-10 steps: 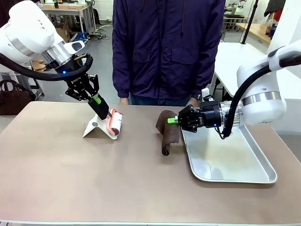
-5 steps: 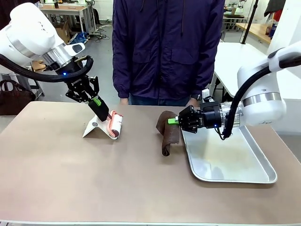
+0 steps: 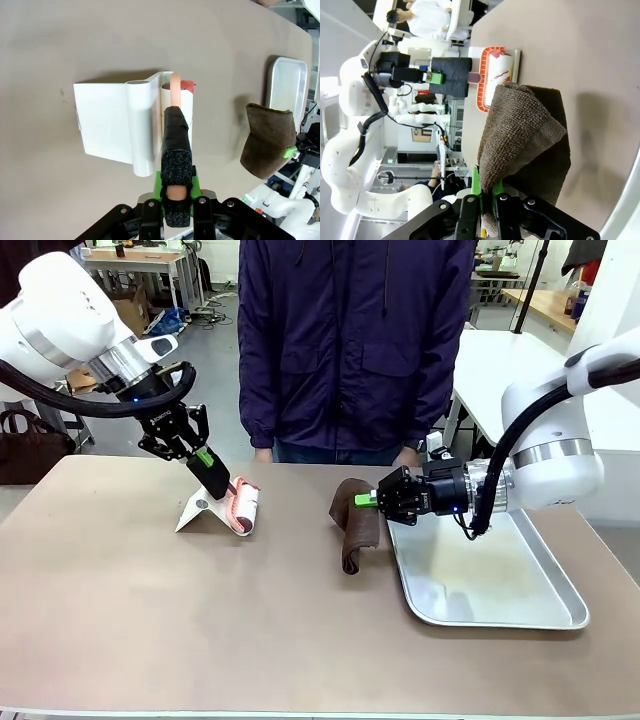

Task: Clean the surface of the table.
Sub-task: Return the Lint Roller and towel to their original positions.

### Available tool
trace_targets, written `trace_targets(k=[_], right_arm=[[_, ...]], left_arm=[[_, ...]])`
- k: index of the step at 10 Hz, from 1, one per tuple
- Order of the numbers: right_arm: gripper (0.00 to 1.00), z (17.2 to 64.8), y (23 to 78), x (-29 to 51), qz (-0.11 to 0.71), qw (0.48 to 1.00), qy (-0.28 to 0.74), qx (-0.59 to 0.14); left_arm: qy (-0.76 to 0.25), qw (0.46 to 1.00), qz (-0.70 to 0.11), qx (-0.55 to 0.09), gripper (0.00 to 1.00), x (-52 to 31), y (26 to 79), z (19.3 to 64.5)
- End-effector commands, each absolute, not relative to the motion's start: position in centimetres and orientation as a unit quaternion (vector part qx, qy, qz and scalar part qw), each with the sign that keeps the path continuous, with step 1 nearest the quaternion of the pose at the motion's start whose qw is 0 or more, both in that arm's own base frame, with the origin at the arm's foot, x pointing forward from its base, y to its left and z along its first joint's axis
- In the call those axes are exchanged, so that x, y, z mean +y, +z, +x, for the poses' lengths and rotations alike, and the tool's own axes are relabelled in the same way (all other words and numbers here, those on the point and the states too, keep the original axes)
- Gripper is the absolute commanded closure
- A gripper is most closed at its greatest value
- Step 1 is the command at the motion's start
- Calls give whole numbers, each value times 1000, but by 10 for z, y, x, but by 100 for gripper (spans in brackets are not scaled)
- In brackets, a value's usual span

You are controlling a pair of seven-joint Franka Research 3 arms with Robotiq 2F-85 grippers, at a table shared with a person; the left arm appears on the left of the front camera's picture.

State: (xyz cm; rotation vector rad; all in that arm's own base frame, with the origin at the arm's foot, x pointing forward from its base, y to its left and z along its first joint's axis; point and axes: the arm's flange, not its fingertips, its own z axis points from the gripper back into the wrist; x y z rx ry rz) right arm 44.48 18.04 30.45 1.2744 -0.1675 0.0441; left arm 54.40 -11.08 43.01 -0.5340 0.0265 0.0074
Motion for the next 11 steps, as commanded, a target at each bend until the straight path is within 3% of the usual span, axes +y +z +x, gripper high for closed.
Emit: trace_targets(k=[1,7,11], right_arm=[[91,452,307,188,602,795,22,-71],[91,465,298,203,646,763,-12,-25],[91,469,294,201,574,818,-32,-29]], left_arm=[[10,962,-272,4,97,-109,426,540],[9,962,-273,11,97,-103,416,541],[10,960,-279,10,97,-101,412,539]])
